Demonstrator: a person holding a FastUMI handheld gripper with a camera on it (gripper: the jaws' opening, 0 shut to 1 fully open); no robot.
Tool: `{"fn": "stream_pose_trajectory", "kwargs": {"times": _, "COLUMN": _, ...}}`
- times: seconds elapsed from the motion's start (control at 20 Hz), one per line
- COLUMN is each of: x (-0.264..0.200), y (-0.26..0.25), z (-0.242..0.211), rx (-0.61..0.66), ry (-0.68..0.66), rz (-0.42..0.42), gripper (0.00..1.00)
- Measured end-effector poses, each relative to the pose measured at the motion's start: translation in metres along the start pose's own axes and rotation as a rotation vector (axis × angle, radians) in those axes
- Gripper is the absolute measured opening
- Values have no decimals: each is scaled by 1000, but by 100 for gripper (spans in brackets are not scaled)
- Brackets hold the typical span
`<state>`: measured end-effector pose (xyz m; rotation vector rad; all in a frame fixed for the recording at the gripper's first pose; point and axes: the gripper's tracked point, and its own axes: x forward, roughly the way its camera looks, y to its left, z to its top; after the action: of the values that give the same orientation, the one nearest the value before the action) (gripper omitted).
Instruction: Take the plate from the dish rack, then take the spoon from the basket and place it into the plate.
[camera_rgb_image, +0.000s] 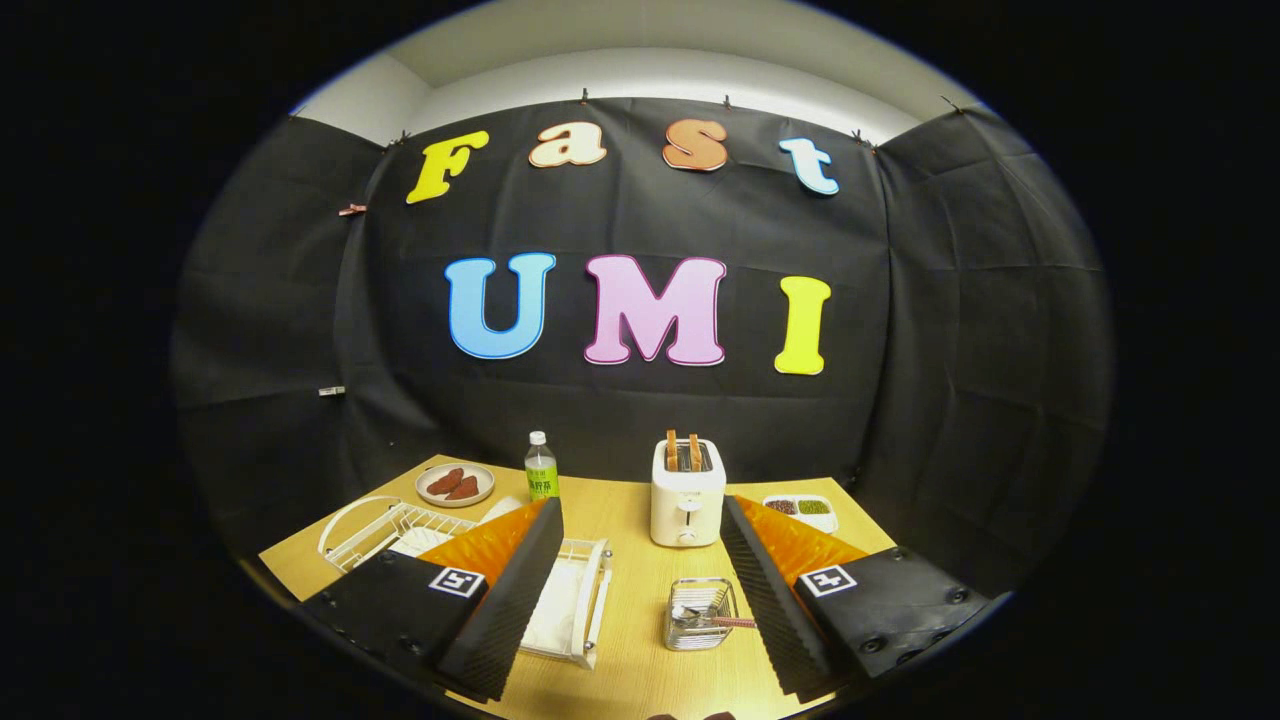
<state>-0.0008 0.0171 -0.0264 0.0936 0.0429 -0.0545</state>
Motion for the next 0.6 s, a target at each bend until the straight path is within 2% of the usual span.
{"fn": "stream_pose_trajectory", "kwargs": {"times": 0.25, "x": 4, "y": 6, "z": -4, "rx": 4, "ry": 29, "rz": -2, "gripper": 98}}
{"fn": "stream_pose_trajectory", "kwargs": {"times": 0.45, "x": 15, "y": 37, "z": -10, "rx": 25, "ry": 94, "rz": 75, "gripper": 98}}
{"fn": "stream_pose_trajectory", "kwargs": {"times": 0.6, "x": 29, "y": 70, "z": -24, "rx": 78, "ry": 191, "rz": 158, "gripper": 99}}
